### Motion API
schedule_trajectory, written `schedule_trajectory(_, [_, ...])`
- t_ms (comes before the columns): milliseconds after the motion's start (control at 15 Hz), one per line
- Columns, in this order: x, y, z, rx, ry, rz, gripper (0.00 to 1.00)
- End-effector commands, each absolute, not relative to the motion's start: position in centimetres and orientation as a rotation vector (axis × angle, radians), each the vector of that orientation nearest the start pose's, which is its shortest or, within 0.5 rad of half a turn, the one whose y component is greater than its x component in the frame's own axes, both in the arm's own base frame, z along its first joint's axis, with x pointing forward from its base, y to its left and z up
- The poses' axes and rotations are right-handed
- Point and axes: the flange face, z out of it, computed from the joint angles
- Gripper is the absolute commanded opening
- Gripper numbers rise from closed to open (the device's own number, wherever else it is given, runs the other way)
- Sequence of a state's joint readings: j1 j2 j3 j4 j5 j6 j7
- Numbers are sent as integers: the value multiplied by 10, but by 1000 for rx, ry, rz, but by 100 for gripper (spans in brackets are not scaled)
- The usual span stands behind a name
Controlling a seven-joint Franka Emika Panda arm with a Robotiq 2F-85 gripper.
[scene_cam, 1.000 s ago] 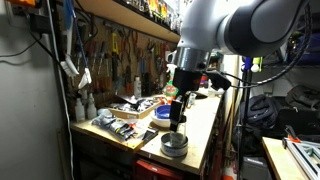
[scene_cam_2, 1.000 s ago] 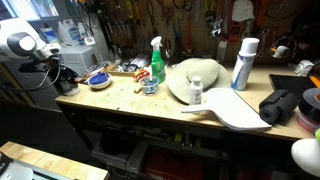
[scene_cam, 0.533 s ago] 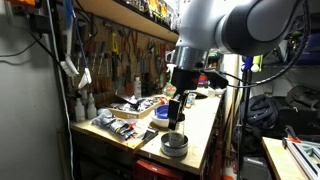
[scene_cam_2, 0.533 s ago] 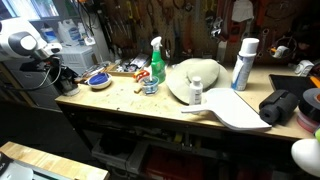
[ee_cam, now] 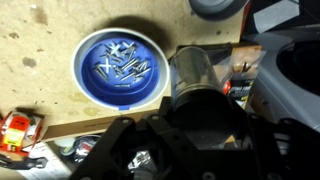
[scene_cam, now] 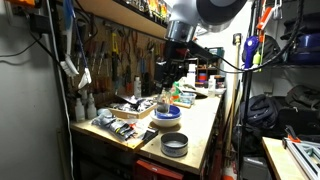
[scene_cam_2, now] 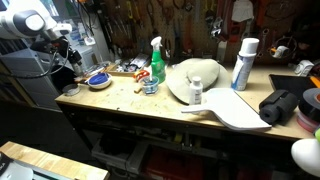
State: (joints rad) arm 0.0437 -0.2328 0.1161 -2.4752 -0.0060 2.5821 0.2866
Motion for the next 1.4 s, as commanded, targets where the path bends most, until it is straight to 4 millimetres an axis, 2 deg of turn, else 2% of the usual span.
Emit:
schedule_trajectory(0, [490,47,433,-2965,468,-598,29])
schedule_trajectory(67, [483,56,428,-3011,338,-569,29])
schedule_trajectory(133, [486,50,431,-3006,358,-580,54])
schedule_trajectory(200, [486,49,431,-3007,355,-579,54])
schedule_trajectory(267, [486,51,430,-3009,351,-576,29])
schedule_trajectory(533, [508,40,427,-2980,418,-754,29])
schedule_trajectory(667, [521,35,422,-2992,428,-772,29])
schedule_trajectory(1000, [563,47,406,-2958,431,-887,29])
schedule_trajectory(1133, [580,43,400,-2973,445,-951,29])
schedule_trajectory(1267, [587,34,392,-3004,531,-895,29])
schedule_trajectory(1333, [576,42,397,-2986,477,-910,54])
